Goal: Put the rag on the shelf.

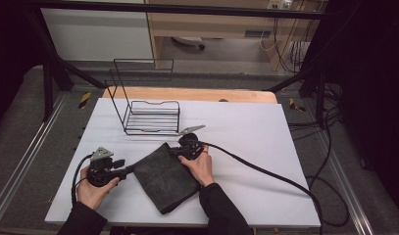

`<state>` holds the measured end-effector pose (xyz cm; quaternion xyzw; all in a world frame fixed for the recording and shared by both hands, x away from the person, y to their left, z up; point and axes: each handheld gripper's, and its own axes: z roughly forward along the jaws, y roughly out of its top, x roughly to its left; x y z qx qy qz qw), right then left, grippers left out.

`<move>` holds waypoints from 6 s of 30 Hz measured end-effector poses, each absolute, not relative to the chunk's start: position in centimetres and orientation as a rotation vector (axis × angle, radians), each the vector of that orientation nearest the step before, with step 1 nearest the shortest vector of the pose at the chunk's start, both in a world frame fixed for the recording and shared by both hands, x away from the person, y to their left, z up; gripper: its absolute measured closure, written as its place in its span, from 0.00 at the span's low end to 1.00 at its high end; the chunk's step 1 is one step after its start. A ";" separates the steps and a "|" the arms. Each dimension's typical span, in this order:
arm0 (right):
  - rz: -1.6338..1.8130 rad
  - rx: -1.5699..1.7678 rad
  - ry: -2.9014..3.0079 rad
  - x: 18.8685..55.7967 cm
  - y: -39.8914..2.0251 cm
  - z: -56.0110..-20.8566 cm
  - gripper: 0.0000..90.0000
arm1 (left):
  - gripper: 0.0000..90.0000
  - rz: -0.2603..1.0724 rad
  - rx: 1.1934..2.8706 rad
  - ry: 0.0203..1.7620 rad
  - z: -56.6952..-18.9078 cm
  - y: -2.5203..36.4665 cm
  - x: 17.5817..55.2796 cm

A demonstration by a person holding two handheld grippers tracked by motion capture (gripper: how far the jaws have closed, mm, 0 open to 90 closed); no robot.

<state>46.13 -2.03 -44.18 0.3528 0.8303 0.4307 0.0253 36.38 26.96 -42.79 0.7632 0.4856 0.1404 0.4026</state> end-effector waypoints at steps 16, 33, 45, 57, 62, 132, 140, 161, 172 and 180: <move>1.231 1.386 2.214 42.6 -8.4 -43.8 0.92 | 0.37 0.259 2.051 1.076 -42.6 20.6 34.1; 1.207 1.312 2.266 42.8 -9.3 -44.6 0.89 | 0.81 0.154 2.176 1.040 -44.0 16.1 31.6; 1.218 1.330 2.251 42.0 -8.9 -44.9 0.89 | 0.95 0.107 2.196 1.023 -43.3 18.3 32.5; 1.324 1.231 2.278 42.2 -10.7 -44.0 0.40 | 0.47 0.241 2.171 0.964 -42.1 19.2 34.1; 1.346 1.149 2.317 41.6 -11.4 -42.9 0.21 | 0.27 0.243 2.155 0.993 -41.5 19.5 36.8; 1.259 1.260 2.314 45.4 -10.3 -43.8 0.18 | 0.82 0.262 2.089 1.185 -44.5 16.5 45.4; 1.214 1.306 2.356 46.8 -9.6 -45.0 0.48 | 0.82 0.258 2.088 1.177 -44.5 16.5 45.4; 1.259 1.450 2.449 47.2 -9.6 -45.1 0.82 | 0.82 0.204 2.073 1.168 -44.6 17.1 45.8; 1.299 1.435 2.437 46.8 -9.8 -44.3 0.88 | 0.89 0.165 2.019 1.135 -43.7 18.2 45.4; 1.380 1.370 2.385 45.8 -10.0 -42.9 0.88 | 0.89 0.186 1.981 1.070 -42.0 19.0 44.2</move>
